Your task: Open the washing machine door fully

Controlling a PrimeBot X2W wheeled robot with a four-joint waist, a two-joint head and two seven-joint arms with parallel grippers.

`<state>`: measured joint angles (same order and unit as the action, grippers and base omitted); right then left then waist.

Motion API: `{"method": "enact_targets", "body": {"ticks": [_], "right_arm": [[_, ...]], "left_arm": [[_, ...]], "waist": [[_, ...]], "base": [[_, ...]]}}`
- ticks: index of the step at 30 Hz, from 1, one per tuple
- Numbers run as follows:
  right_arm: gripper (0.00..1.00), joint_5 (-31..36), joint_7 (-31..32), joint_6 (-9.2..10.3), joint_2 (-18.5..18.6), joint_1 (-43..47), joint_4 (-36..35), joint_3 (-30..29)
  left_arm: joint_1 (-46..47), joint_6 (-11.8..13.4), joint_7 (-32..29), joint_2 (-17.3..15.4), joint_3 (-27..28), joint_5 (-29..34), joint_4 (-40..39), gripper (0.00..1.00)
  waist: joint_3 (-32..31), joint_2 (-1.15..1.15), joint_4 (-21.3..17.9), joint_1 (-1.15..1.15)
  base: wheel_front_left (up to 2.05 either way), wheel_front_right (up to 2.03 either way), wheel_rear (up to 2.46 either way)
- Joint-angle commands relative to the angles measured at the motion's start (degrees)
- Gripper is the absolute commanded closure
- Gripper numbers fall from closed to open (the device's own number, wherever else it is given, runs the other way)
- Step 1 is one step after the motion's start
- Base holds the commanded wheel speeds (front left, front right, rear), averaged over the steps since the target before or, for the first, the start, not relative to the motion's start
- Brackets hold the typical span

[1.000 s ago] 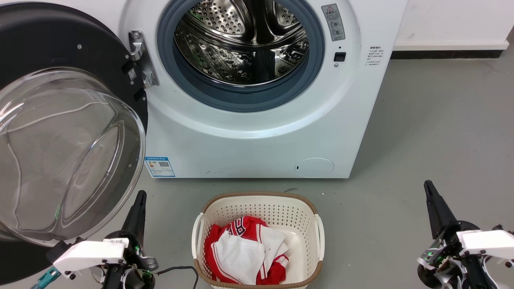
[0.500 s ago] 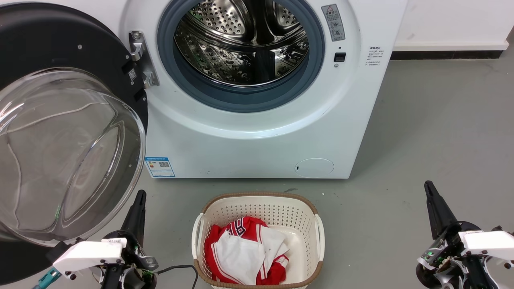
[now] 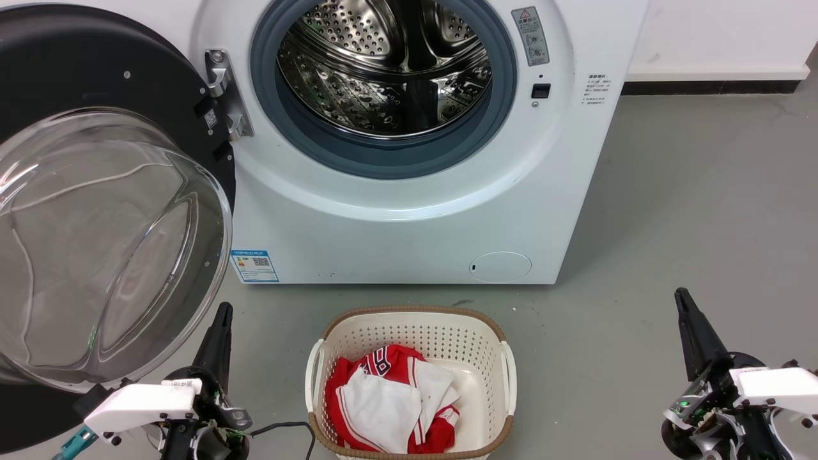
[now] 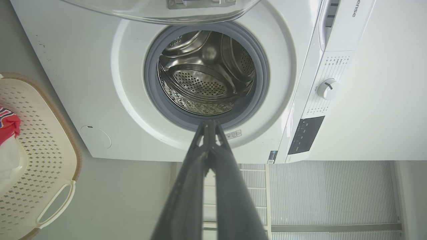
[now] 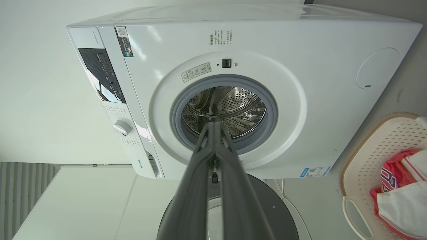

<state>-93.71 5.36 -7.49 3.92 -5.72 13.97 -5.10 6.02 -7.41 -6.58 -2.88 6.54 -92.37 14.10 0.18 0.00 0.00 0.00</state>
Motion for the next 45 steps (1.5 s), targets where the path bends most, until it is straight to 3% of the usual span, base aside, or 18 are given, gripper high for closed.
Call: {"method": "enact_targets", "body": {"ticks": [1,45], "right_arm": [[1.0,0.3,0.2,0.0,-0.1,-0.7,0.1,-0.2],[1.0,0.9,0.7,0.0,-0.6,-0.8,0.1,-0.7]], "left_arm": [[0.4,-0.3,-0.1,0.1,0.2,-0.1,0.0,1.0],[0.4,-0.3,-0.1,0.1,0.1,-0.1,0.0,1.0]], "waist": [[0.0,0.0,0.0,0.0],[0.0,0.0,0.0,0.0]], "base": [[0.0,0.0,0.0],[0.0,0.0,0.0]]}}
